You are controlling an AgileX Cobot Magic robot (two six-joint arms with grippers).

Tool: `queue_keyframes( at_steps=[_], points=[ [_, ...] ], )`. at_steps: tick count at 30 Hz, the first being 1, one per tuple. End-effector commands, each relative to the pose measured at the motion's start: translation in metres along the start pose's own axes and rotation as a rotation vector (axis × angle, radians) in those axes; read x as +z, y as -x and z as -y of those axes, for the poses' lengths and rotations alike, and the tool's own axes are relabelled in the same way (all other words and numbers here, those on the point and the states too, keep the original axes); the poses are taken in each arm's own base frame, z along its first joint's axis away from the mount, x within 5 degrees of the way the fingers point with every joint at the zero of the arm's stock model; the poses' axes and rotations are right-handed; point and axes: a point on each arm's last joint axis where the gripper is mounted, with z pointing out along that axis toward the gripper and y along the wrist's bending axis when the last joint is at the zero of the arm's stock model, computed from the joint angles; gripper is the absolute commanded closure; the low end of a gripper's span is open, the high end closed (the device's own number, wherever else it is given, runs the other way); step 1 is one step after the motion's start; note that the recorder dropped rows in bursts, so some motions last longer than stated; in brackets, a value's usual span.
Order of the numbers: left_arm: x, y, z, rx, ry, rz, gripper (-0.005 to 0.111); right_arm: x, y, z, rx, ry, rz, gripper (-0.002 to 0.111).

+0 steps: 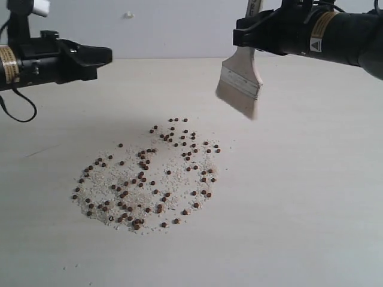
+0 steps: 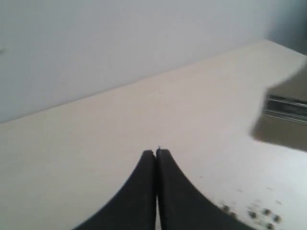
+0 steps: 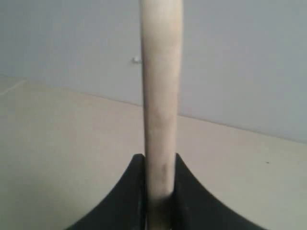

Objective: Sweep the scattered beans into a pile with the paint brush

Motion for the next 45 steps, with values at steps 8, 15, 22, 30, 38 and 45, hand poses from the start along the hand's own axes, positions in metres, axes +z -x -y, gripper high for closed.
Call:
queue_keyframes(
  at_steps=[8,15,22,30,38,45],
  points=[
    [-0.151,-0.003,0.031,0.021,0.701,0.321,0.107,0.012,0.011,-0.047,-0.149,-0.051,-0.129,0.108],
    [-0.217,-0.047,0.074,0.013,0.715,0.546,0.107,0.016,0.018,-0.075,-0.180,-0.024,-0.138,0.108],
    [-0.249,-0.064,0.095,-0.013,0.703,0.660,0.107,0.017,0.017,-0.079,-0.184,-0.010,-0.135,0.108],
    [-0.247,-0.084,0.104,-0.060,0.637,0.471,0.107,0.003,0.034,-0.082,-0.225,-0.006,-0.082,0.108],
    [-0.240,-0.098,0.105,-0.073,0.614,0.294,0.107,-0.017,0.052,-0.082,-0.300,-0.055,-0.064,0.108],
    [-0.237,-0.109,0.106,-0.096,0.590,0.167,0.107,-0.021,0.056,-0.084,-0.388,-0.043,-0.042,0.108]
  ],
)
